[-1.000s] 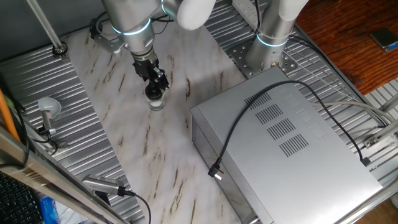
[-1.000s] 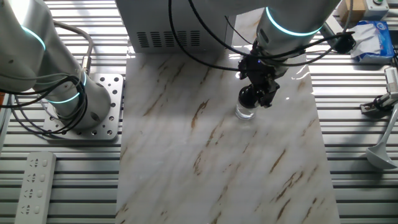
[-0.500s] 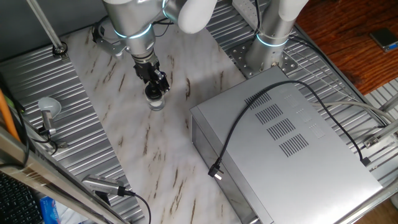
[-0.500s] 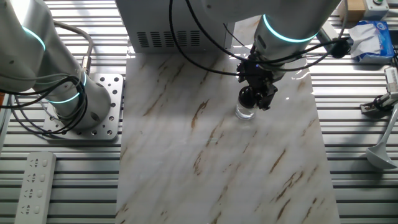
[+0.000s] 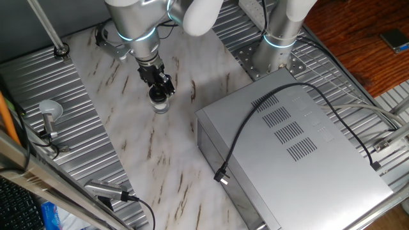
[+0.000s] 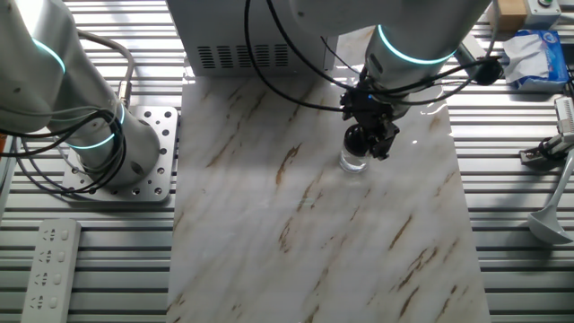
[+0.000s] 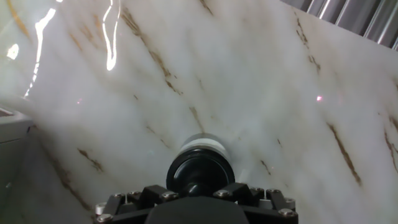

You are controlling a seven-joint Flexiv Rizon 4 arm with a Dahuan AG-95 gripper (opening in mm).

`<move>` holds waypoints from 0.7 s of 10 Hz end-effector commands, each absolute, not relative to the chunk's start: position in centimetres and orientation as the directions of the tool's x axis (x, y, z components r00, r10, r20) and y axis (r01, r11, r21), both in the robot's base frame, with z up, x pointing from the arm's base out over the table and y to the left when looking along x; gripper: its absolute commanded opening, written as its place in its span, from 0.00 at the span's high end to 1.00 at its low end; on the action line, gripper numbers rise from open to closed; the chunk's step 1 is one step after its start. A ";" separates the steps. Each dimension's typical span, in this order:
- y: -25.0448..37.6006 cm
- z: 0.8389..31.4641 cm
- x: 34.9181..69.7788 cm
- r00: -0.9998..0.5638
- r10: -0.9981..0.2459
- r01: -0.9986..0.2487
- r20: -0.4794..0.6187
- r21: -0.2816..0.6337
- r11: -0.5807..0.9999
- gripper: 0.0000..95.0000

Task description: Unscrew the lid from the jar

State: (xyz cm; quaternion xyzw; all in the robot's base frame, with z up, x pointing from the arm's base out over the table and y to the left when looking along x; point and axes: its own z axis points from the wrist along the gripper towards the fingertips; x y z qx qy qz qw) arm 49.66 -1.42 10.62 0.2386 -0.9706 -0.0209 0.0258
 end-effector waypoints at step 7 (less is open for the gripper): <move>-1.8 9.9 49.4 -0.882 -0.469 -0.468 0.032 0.050 0.882 0.20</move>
